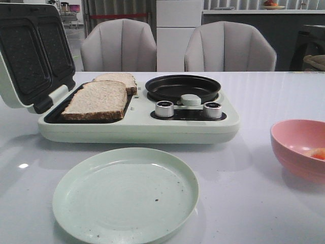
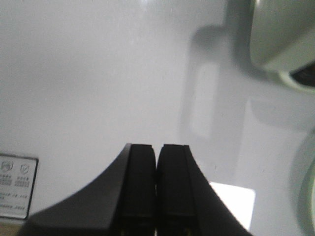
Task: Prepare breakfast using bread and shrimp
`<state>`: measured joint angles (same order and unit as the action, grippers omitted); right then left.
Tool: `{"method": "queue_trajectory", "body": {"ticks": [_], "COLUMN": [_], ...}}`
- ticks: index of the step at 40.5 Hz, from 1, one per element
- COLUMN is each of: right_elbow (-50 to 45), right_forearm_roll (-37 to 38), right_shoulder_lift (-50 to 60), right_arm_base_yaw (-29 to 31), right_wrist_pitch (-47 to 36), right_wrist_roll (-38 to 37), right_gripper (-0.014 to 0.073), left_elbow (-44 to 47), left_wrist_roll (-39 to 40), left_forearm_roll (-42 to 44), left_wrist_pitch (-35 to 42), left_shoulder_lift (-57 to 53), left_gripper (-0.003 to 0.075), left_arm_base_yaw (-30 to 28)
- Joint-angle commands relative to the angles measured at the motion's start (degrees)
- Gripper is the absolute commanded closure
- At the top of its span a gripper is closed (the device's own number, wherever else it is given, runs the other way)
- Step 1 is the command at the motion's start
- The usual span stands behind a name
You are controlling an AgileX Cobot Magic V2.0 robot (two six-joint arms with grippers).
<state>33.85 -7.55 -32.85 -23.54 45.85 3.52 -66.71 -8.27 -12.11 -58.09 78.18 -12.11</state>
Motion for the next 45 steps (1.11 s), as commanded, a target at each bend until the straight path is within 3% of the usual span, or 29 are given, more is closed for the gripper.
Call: {"method": "queue_trajectory", "body": {"ticks": [1, 12, 24, 32, 45], "right_elbow": [1.50, 1.50, 1.50, 1.50, 1.50], "right_forearm_roll": [-0.48, -0.48, -0.48, -0.48, -0.48], "right_shoulder_lift": [0.05, 0.05, 0.05, 0.05, 0.05], "right_arm_base_yaw": [-0.05, -0.05, -0.05, -0.05, -0.05], "right_wrist_pitch": [-3.08, -3.08, -3.08, -3.08, -3.08], "right_wrist_roll": [-0.04, -0.04, -0.04, -0.04, -0.04], "right_gripper": [0.0053, 0.0053, 0.0053, 0.0053, 0.0053], "left_elbow": [-5.62, -16.92, -24.93, -25.73, -23.82], "left_wrist_roll": [-0.68, -0.68, -0.82, -9.47, -14.80], "left_forearm_roll": [-7.30, -14.83, -26.72, -33.57, -32.56], "left_wrist_pitch": [3.74, 7.14, 5.13, 0.86, -0.64], "left_shoulder_lift": [2.16, 13.62, 21.31, 21.19, 17.26], "left_gripper": [0.0613, 0.0622, 0.0622, 0.0622, 0.0622], "left_arm_base_yaw": [-1.99, -1.17, -1.03, 0.57, 11.16]}}
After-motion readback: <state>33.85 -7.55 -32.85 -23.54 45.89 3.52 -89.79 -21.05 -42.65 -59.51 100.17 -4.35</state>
